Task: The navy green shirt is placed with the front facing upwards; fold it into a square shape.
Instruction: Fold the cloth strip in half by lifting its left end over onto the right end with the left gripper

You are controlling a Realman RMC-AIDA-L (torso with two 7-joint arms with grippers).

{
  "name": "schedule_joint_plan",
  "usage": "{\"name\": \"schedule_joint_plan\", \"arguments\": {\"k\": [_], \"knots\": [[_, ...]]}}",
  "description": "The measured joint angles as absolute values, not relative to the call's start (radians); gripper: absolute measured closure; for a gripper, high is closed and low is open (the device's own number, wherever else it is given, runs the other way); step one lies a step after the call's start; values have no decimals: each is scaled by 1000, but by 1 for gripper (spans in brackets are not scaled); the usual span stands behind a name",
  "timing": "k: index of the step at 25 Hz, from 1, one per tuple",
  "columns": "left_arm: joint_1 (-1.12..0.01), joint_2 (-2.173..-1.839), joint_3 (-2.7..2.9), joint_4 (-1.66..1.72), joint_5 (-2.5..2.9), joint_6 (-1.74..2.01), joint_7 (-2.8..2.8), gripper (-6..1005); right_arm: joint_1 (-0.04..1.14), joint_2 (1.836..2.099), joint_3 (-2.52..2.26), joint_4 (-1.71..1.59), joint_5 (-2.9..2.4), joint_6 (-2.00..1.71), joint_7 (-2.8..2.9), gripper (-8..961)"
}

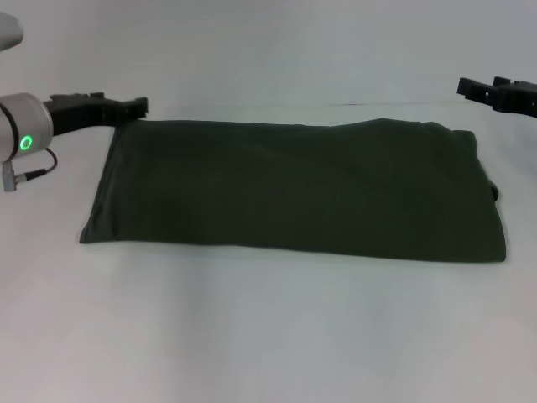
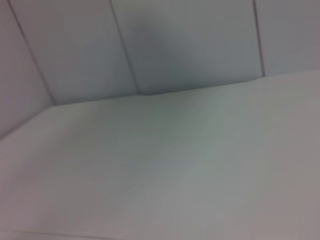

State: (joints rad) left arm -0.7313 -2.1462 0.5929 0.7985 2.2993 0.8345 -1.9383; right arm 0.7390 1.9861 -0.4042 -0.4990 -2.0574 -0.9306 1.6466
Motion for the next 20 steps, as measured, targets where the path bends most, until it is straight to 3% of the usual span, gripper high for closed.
{"name": "schedule_joint_plan", "arguments": {"k": [5, 8, 13, 20], "knots": [[-679, -2151, 623, 886, 2300, 997, -1999, 239, 675, 1963, -456, -554, -2061, -1100, 1773, 205], [-638, -2161, 629, 944, 2299, 1070, -2010, 175, 635, 1939, -506, -581, -2061, -1193, 1857, 205], [-573, -2163, 631, 992, 2302, 1161, -2009, 175, 583, 1902, -535, -592, -2061, -1333, 1955, 204], [-464, -2164, 658, 1065, 2305, 1225, -2001, 176, 533, 1892, -537, -581, -2061, -1389, 1971, 203]]}}
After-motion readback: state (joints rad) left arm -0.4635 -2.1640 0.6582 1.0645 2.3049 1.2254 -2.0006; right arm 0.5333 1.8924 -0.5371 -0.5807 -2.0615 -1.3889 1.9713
